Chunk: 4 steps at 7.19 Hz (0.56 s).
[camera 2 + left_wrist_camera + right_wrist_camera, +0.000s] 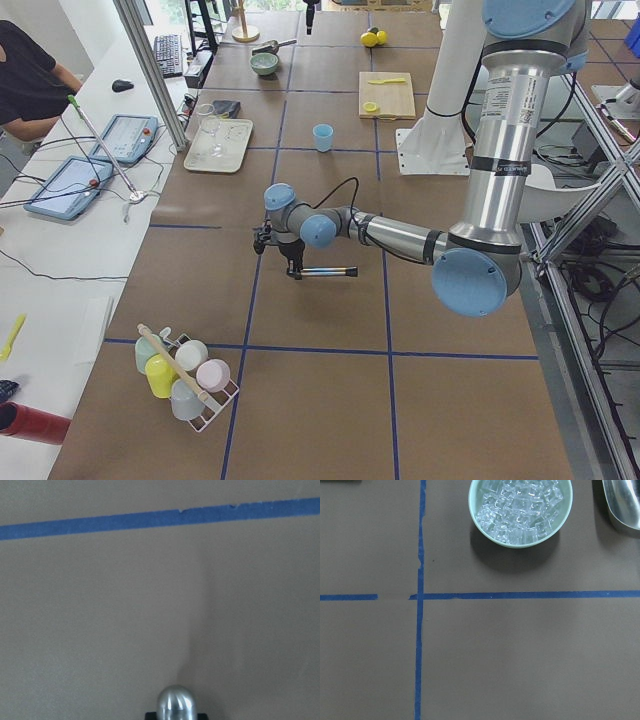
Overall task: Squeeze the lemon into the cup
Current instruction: 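Carry the muddler back and stand it on the table, then release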
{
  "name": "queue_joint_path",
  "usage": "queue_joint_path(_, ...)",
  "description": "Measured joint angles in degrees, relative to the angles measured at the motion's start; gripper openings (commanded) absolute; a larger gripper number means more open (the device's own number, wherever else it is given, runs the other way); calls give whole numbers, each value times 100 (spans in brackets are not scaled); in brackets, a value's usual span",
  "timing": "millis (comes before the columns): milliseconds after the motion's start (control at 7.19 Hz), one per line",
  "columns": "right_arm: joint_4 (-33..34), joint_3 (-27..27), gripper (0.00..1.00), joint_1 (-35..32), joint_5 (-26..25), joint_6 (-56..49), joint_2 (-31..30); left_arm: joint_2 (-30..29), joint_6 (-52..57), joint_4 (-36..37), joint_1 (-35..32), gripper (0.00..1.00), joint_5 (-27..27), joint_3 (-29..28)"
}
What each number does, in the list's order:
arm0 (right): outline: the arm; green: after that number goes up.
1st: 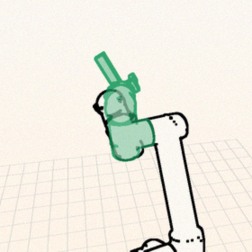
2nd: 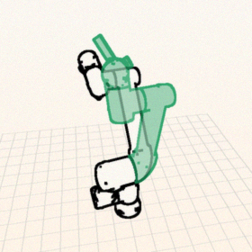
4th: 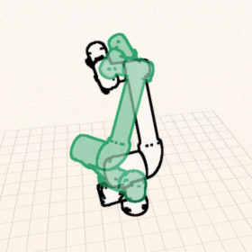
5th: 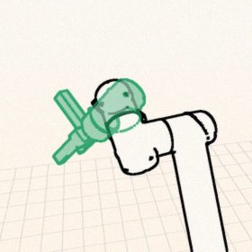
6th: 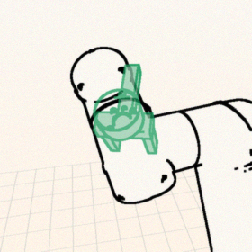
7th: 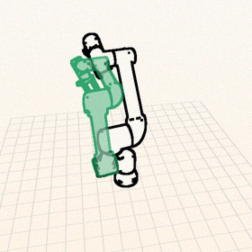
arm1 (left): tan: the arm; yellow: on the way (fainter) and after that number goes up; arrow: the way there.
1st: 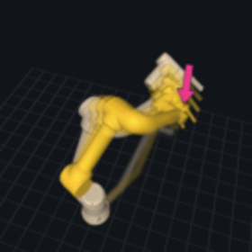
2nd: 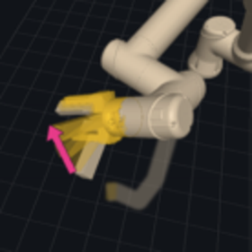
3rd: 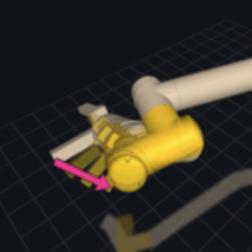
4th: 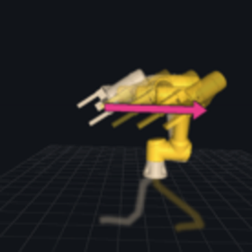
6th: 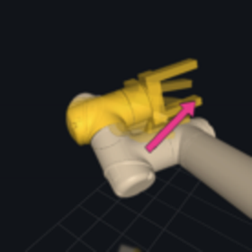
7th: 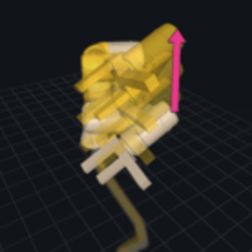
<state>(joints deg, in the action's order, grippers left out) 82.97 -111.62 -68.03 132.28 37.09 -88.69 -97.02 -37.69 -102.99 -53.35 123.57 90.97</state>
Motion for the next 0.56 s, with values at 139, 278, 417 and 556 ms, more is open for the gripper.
queue_joint_path(139,0,0,100,0,0,0,0,-8,2,-9,0,73,0,-3)
queue_joint_path(278,1,0,100,0,2,0,0,-14,-2,-40,0,77,0,-6)
queue_joint_path(417,5,0,100,0,6,0,0,-16,-6,-78,0,77,-2,-7)
queue_joint_path(556,7,0,100,0,10,0,0,-18,-8,-96,0,77,-4,-3)
